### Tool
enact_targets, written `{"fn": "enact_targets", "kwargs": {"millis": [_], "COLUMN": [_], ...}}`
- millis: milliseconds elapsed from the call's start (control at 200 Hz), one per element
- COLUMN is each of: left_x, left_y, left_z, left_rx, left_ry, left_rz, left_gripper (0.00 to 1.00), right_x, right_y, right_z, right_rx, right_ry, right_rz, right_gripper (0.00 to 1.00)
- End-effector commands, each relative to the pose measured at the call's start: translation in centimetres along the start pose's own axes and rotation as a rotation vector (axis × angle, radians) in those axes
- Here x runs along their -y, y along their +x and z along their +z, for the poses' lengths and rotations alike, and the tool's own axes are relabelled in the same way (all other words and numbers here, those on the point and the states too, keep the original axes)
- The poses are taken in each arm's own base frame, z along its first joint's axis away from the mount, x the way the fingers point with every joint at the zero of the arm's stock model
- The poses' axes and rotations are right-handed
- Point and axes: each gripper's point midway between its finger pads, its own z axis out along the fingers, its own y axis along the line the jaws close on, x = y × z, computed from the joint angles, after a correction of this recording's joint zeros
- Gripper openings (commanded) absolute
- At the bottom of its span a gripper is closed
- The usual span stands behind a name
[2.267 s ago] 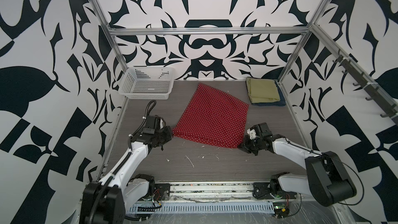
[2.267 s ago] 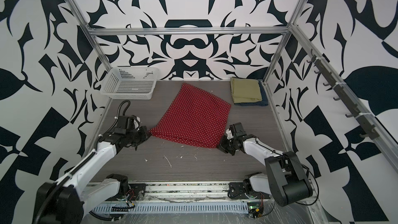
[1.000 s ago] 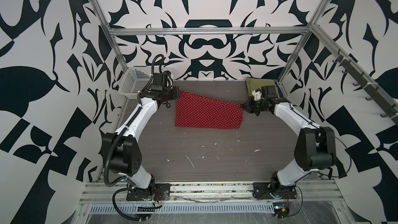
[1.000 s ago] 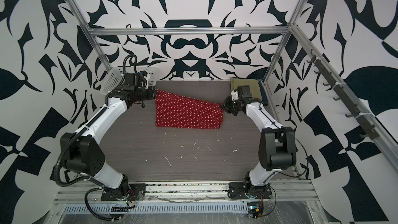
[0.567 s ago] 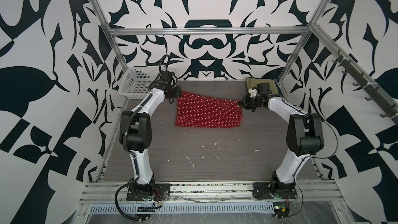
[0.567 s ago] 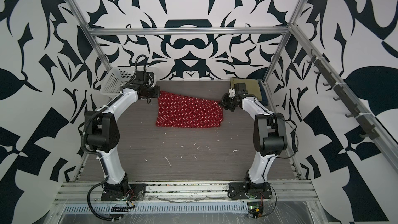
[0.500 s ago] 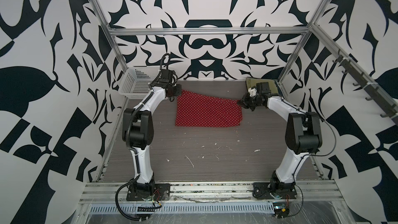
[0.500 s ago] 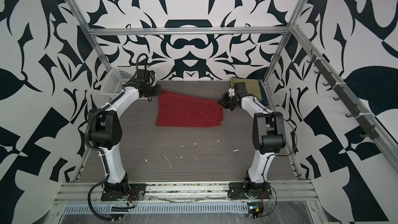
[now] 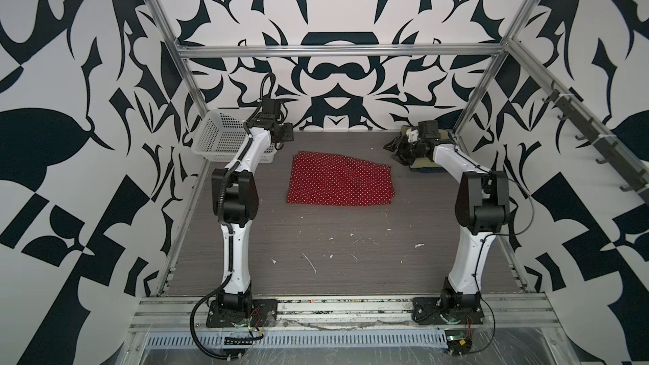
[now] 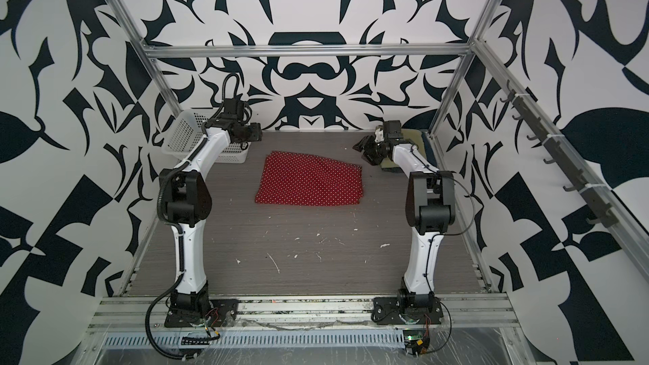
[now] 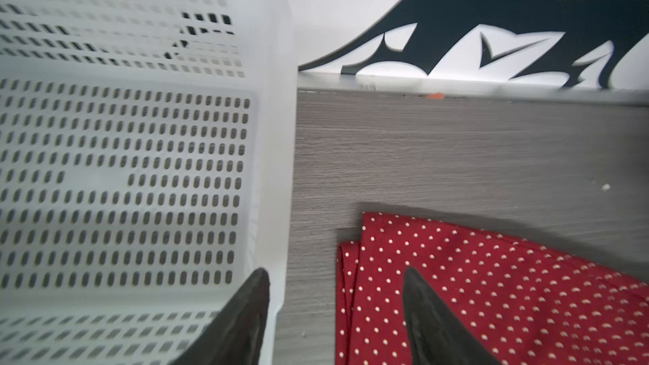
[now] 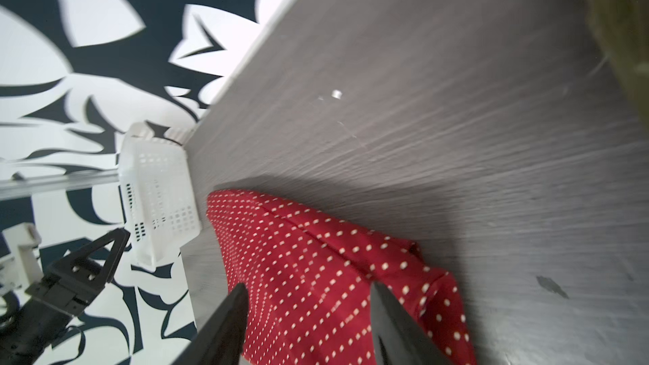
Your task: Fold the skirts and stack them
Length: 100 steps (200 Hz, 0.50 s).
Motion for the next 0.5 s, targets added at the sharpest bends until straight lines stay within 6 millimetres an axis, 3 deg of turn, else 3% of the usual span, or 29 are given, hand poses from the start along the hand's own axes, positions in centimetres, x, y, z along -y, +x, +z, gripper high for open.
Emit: {"fn": "enact_targets", "kwargs": {"millis": [0, 45, 125, 235, 320, 410, 495], "left_x": [2.4, 3.3, 4.4, 5.1, 5.9, 7.3, 6.6], "left_y": [0.9, 2.7, 6.2, 10.9, 14.0, 16.5, 19.8], "left_z": [-4.7, -5.2, -5.3, -4.9, -4.5, -3.9, -2.8], "left_rx": [0.032, 0.029, 0.007, -0.071, -0.112, -0.16, -0.234], "left_ry": [0.039, 0.057, 0.097, 0.151, 0.155, 0.205, 0.178], "left_rz": [-0.038, -0.041, -0.068, -0.142, -0.14, -0.128, -0.165], "left_gripper": [0.46, 0.33, 0.32, 0.34, 0.29, 0.15, 0.07], "right_x": [-4.6, -4.4, -3.6, -1.6, 0.2, 1.9, 3.9], "right_y": [2.3, 4.5, 8.2, 11.8, 13.3, 14.1, 14.5], "right_z": [-4.3, -4.2, -4.1, -3.2, -2.4, -1.3, 0.0], "right_rx": [0.046, 0.041, 0.016, -0.067, -0.09, -0.122, -0.135], "right_ry": [-0.056, -0.063, -0.065, -0.04, -0.006, 0.026, 0.071], "right_rz": [-0.159, -0.198, -0.245, -0.273, -0.288, -0.282, -0.263], "right_gripper": [0.49, 0.42, 0.29, 0.22, 0.07, 0.02, 0.0]}}
